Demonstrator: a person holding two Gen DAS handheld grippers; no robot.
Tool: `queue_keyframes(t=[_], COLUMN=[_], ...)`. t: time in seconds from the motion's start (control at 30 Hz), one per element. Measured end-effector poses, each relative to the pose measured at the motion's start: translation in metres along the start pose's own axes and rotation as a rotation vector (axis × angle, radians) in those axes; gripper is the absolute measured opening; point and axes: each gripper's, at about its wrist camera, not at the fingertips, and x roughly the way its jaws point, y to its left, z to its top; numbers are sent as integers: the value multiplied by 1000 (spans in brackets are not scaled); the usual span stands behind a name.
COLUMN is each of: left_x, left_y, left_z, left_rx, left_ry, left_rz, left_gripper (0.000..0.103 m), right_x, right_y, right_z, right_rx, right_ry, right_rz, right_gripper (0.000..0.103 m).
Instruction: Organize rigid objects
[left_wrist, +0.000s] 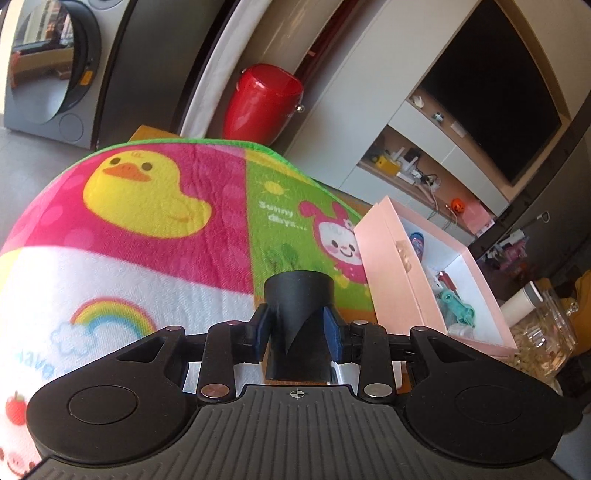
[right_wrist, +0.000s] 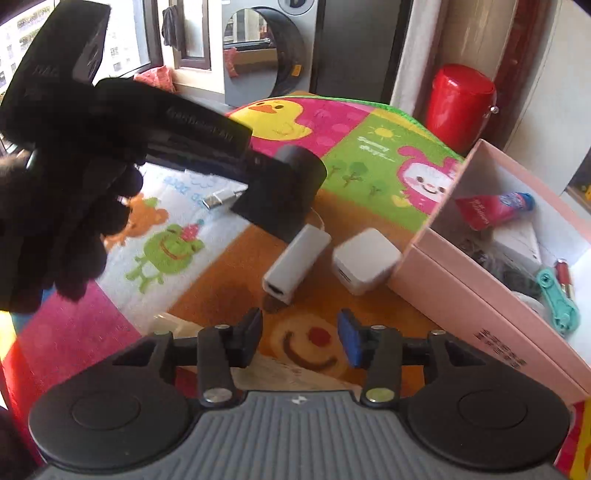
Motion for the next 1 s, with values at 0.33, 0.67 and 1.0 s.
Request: queue_keyframes(t=[0.33, 0.67, 1.0], left_x=[-31, 14, -38], left_y=[-55, -75, -43], left_z=[-17, -54, -75], left_rx=[225, 393, 434], left_ry=[54, 146, 206], left_rz=[-29, 104, 27], left_gripper=[33, 30, 26], right_x=[-31, -46, -42], right_y=[-66, -69, -25], right_z=[-72, -99, -45], right_rx=[175, 341, 256], right_ry=[-65, -173, -261], right_rz=[-228, -113, -65], right_gripper=[53, 56, 60])
